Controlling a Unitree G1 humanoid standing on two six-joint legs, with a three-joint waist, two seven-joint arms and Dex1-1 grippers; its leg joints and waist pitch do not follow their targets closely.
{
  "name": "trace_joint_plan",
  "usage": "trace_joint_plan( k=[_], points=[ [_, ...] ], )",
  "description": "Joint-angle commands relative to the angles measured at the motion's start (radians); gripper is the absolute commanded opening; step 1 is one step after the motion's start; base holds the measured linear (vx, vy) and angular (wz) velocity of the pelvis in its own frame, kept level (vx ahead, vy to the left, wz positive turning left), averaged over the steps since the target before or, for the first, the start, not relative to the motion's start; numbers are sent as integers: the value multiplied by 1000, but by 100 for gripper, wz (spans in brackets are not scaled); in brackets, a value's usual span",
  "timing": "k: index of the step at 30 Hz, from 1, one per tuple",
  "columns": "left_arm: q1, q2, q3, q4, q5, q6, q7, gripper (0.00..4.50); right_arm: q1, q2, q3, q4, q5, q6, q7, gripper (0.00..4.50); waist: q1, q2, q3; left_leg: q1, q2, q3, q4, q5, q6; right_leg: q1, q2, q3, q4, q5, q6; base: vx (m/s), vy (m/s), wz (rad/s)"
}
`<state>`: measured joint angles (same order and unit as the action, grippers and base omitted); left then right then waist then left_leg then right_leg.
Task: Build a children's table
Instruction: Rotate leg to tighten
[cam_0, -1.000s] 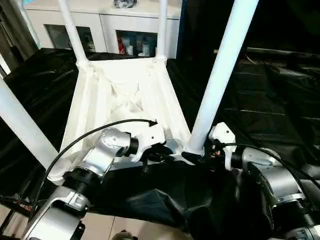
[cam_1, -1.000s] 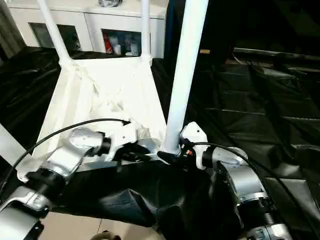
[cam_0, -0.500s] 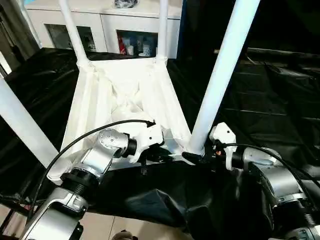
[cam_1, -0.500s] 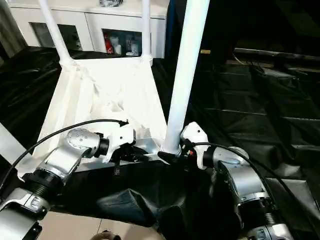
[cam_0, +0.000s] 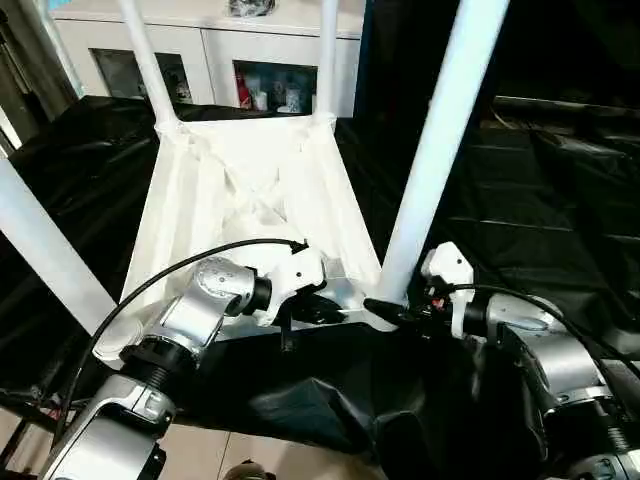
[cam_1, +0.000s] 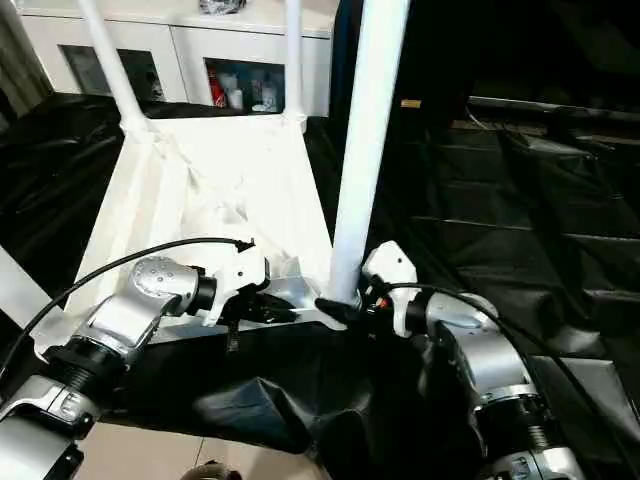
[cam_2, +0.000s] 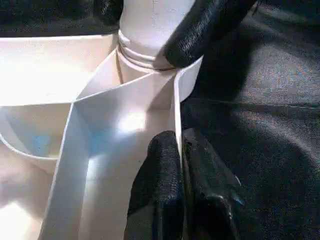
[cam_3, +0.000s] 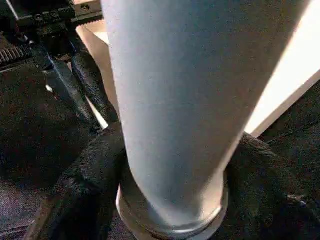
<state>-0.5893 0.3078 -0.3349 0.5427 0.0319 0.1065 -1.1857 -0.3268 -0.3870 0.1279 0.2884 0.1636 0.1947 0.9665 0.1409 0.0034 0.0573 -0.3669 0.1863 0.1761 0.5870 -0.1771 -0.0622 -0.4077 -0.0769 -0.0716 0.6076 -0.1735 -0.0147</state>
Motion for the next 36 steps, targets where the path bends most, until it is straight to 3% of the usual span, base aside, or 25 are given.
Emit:
trace_joint_plan(
  k=[1,9,12,13,15,17,18,19,20,22,23,25,27,30,31,33,36],
  points=[
    [4,4,-6,-7,-18,5,-17,0,-19,-4,-12,6,14,12,1,272,-1,-12,-68,8,44,-13,-69,-204,43,53,-78,49,-77,-274,-178,0,0,0],
    [-6,-22,7,12,-13,16,27,0,1,15,3,3,9,24,-25,245,-2,-12,-67,7,44,-14,-69,-206,41,53,-77,48,-78,-276,-180,0,0,0],
    [-17,-52,14,26,-7,30,77,0,-5,50,-4,31,-10,49,-101,243,-4,-13,-65,7,42,-14,-71,-224,33,53,-78,48,-83,-318,-169,0,0,0],
    [-29,-78,17,37,0,40,119,0,-16,83,-14,65,-27,63,-177,242,-10,-11,-59,10,41,-15,-74,-257,19,47,-77,47,-91,-387,-156,0,0,0],
    [-59,-131,25,72,16,66,208,0,-31,141,-25,115,-57,82,-300,234,-16,-14,-57,14,38,-19,-76,-290,-1,48,-80,43,-101,-476,-129,0,0,0],
    [-105,-211,31,122,38,84,330,0,-48,216,-31,166,-90,90,-444,216,-26,-14,-53,21,34,-21,-76,-321,-11,41,-81,41,-111,-546,-105,0,0,0],
    [-105,-211,31,122,38,84,330,0,-48,216,-31,166,-90,90,-444,216,-30,-16,-52,22,32,-20,-75,-329,-12,40,-79,40,-115,-571,-93,0,0,0],
    [-124,-247,31,135,37,100,357,0,-66,252,-37,190,-101,99,-512,214,-30,-10,-54,24,32,-24,-75,-333,-10,42,-83,40,-118,-588,-82,0,0,0],
    [-139,-276,34,148,37,107,387,0,-86,275,-38,217,-109,109,-556,214,-31,-6,-58,21,33,-25,-78,-321,-8,43,-82,42,-116,-556,-84,0,0,0],
    [-161,-314,33,169,41,110,424,0,-114,303,-28,252,-117,93,-578,214,-35,-10,-60,18,32,-24,-79,-311,-5,45,-77,42,-112,-513,-91,0,0,0],
    [-169,-325,31,179,44,108,436,0,-123,310,-17,261,-123,77,-572,214,-34,-3,-62,20,34,-24,-78,-309,-1,44,-78,45,-109,-477,-104,0,0,0],
    [-178,-329,23,193,49,85,427,0,-138,327,-25,267,-102,61,-551,266,-33,-8,-64,16,34,-21,-78,-289,8,48,-76,47,-104,-407,-119,0,0,0],
    [-177,-322,19,197,53,72,417,0,-142,331,-30,261,-91,61,-533,284,-31,-5,-68,12,35,-19,-77,-254,21,55,-74,49,-93,-311,-149,0,0,0],
    [-167,-298,15,200,60,29,368,0,-140,315,-14,244,-104,39,-492,317,-29,-7,-67,11,34,-17,-76,-245,29,57,-76,48,-92,-303,-161,0,0,0],
    [-154,-277,11,184,51,8,319,0,-131,289,2,227,-105,20,-452,317,-28,-12,-65,11,33,-17,-78,-253,33,57,-78,47,-98,-342,-152,0,0,0],
    [-140,-257,6,163,41,6,273,0,-120,262,12,206,-99,5,-406,317,-26,-9,-64,12,37,-17,-78,-252,40,56,-79,49,-98,-343,-148,0,0,0],
    [-80,-181,-21,66,-8,-22,91,0,-86,156,25,134,-68,-20,-237,317,-21,-9,-65,12,44,-17,-78,-247,50,58,-81,51,-91,-306,-166,0,0,0]
  ],
)
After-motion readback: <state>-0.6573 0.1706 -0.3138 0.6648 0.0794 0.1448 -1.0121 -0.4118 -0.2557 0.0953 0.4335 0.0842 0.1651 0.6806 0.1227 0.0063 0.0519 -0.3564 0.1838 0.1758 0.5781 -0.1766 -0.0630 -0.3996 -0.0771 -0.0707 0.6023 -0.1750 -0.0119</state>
